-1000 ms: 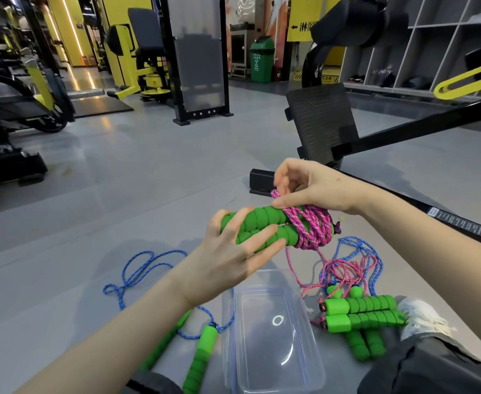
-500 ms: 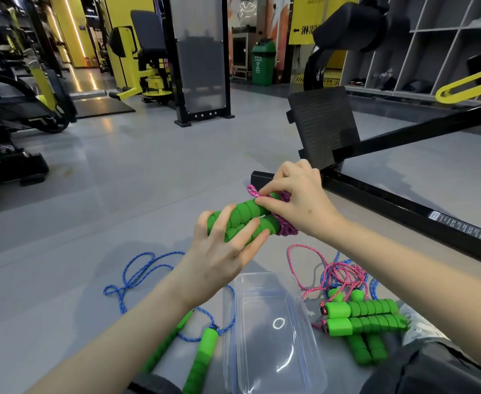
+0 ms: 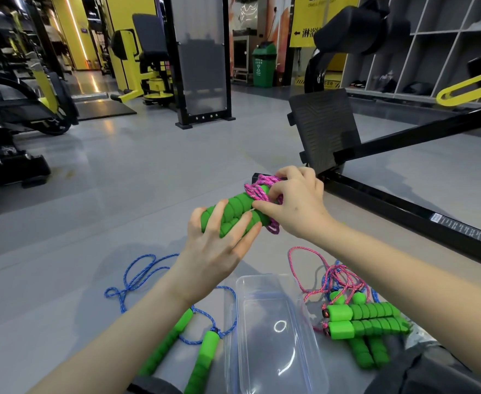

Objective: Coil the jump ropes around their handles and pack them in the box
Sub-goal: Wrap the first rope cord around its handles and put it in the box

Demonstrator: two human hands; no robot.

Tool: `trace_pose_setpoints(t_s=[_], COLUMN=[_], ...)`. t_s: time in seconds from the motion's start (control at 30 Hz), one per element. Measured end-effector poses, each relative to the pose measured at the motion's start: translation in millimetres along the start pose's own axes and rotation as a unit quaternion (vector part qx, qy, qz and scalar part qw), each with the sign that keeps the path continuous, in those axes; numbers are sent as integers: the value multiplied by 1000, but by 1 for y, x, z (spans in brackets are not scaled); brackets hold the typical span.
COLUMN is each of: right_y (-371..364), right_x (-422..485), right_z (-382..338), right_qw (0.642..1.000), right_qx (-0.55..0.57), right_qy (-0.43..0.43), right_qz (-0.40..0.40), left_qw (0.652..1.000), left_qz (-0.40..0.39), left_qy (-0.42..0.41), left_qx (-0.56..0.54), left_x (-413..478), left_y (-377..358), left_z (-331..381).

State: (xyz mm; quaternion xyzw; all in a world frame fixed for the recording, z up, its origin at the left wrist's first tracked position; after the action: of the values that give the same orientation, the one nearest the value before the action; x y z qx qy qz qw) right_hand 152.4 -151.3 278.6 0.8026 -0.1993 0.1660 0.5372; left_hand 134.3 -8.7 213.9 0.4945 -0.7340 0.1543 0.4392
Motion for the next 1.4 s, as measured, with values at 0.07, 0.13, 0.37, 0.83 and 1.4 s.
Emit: trace_pose_setpoints(t_s=[0.07,0.13,0.37,0.83,1.4], right_y=[0,3,11,20,14], right_x=[2,5,15,6,4], right_z=[2,3,4,3,-7], right_qw=[998,995,997,970,947], right_qx=[66,102,47,103,-87], right_qy=[-21,-24,64,151,235], right_qz=[0,-7,14,162,201], left_qw=[1000,1000,998,987,986], left_qz=[-11,-26,-67,-120,-104], left_qy=[11,17,20,91,97], left_qx=[0,0,-6,-45,-82], left_x=[2,4,11,18,32], left_y=[0,-1,-3,0,6], left_z=[0,1,0,5,5])
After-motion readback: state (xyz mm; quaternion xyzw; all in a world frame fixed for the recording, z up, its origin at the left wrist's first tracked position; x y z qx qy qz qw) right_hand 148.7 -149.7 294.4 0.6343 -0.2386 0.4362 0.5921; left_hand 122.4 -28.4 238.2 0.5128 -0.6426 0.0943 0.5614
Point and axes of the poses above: each hand's wrist, its own x-axis towards the middle knuckle, its own y-axis out of the back of the hand, z = x × y, the point moved 6 cm from there along x, towards the middle knuckle, and after that the axes turned 6 degrees about z, right-handed, at the moved point
